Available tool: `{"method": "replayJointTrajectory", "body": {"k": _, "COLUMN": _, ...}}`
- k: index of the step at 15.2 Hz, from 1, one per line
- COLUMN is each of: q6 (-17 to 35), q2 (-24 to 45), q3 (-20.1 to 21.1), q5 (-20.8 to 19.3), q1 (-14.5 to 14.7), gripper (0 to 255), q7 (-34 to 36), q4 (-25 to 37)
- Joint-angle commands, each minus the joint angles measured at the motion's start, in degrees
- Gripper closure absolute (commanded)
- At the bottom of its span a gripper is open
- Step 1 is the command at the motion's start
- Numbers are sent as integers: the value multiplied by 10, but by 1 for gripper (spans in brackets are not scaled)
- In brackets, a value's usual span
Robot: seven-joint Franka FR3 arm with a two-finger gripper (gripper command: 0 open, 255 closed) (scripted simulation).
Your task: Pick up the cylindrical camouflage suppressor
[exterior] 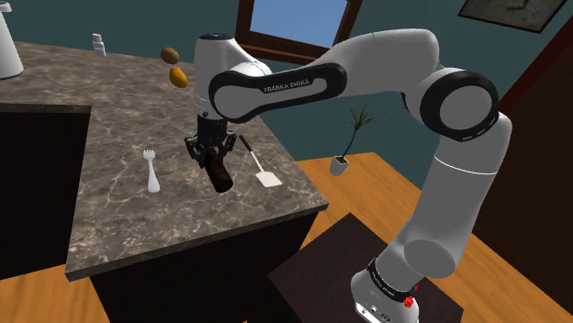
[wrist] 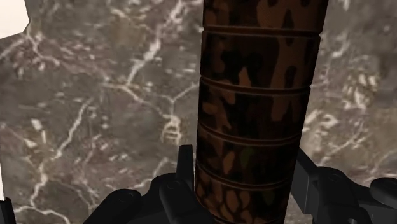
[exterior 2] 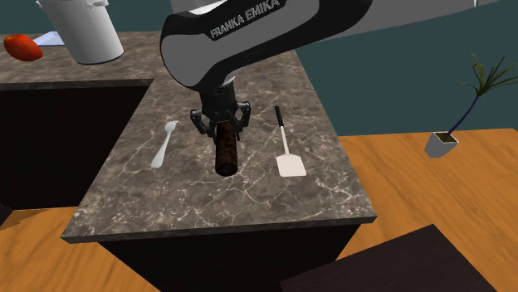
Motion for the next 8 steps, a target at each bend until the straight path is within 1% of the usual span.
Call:
{"method": "replayJointTrajectory", "body": {"k": 1, "q6": -12, "q2": -4, "q3": 1, "q5": 2, "q1": 0, "gripper": 255, "q7": -2, "q4": 9}}
{"method": "replayJointTrajectory", "body": {"k": 8, "q6": -61, "q2": -18, "q3": 3, "q5": 11, "q1": -1, "gripper": 255, "q7": -10, "q4": 45}}
